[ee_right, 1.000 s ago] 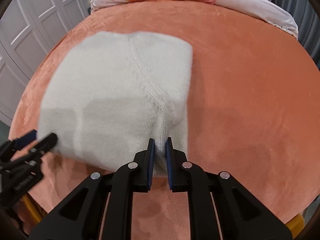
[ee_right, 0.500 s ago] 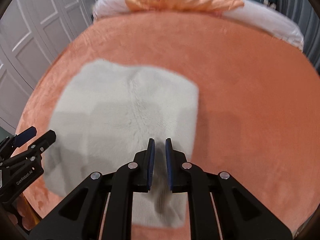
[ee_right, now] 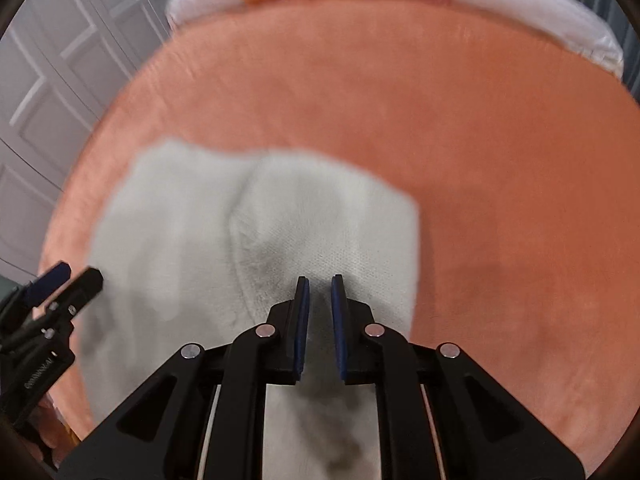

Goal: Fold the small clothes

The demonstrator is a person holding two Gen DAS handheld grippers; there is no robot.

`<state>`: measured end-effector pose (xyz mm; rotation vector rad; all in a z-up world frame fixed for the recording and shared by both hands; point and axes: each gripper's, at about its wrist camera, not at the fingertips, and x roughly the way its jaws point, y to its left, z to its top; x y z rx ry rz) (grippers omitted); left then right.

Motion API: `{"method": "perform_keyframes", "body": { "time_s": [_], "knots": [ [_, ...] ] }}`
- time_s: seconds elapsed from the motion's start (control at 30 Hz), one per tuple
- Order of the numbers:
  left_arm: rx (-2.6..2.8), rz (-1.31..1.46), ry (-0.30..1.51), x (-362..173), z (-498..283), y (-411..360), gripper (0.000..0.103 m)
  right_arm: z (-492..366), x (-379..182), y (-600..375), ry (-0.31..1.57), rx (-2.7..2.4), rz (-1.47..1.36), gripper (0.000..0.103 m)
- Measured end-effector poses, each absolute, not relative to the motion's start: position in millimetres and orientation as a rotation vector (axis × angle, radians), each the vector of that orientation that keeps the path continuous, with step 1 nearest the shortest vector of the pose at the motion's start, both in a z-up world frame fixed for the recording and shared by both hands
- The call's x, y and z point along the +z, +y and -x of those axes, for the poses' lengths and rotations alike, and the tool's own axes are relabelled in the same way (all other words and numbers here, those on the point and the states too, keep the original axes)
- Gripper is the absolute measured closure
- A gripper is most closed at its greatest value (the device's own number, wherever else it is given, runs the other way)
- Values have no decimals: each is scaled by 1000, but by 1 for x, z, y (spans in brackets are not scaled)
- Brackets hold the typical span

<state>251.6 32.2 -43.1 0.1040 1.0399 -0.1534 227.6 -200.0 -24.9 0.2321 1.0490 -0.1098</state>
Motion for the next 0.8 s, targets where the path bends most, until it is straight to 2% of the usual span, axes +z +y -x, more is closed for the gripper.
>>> {"method": "perform_keyframes", "body": {
  "time_s": [0.2, 0.3, 0.43, 0.5, 0.7, 0.8],
  "knots": [
    [-155, -47, 1014, -28, -227, 47, 37, -176, 14, -197, 942, -74, -262, 91],
    [-168, -25, 1024, -29, -186, 57, 38, -131, 1, -192, 957, -63, -253, 91],
    [-169, -28, 1086, -60, -143, 63, 36, -101, -32, -190, 978, -100, -215, 88],
    [-155, -27, 1100, -69, -137, 64, 36, -96, -28, -193, 979, -98, -268, 83],
    [-144, -12, 1055, -41, -113, 66, 37, -54, -4, -188, 929, -89, -279, 83],
    [-161, -17, 1049, -45, -88, 57, 25, -30, -15, -180, 933, -105, -270, 82]
  ]
}}
